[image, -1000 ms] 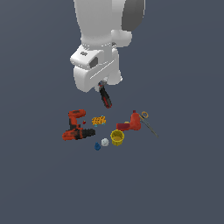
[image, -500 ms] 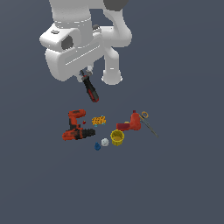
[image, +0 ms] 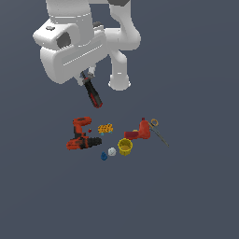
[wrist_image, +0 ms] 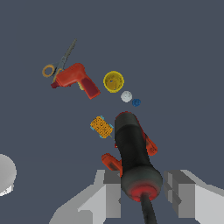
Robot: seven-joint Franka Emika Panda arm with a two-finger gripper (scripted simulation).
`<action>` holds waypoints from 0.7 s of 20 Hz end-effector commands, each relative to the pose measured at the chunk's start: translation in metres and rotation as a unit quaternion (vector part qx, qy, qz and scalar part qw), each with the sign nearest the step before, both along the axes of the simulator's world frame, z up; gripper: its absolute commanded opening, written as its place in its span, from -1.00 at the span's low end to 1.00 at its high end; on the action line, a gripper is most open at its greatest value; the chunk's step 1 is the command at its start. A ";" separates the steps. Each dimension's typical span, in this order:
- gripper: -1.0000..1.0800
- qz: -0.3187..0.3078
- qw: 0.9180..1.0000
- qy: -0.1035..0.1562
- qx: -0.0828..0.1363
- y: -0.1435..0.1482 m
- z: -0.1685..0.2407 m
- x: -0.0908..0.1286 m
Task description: Pick up a designated object from a clutter of objects.
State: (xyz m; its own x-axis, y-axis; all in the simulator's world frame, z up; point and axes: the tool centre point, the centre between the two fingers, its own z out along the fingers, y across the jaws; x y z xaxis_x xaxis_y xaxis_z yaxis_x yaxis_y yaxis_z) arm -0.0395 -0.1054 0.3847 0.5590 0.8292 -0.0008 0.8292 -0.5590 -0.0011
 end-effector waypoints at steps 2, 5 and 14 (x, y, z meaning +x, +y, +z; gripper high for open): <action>-1.00 0.000 1.000 0.000 0.000 0.003 0.004 0.002; -1.00 0.000 1.000 0.000 0.000 0.008 0.011 0.005; -1.00 0.000 1.000 0.000 0.000 0.023 0.029 0.015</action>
State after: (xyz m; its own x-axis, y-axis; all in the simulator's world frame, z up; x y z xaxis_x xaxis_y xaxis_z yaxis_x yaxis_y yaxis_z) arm -0.0253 -0.0835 0.4124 0.5580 0.8298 -0.0006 0.8298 -0.5580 -0.0006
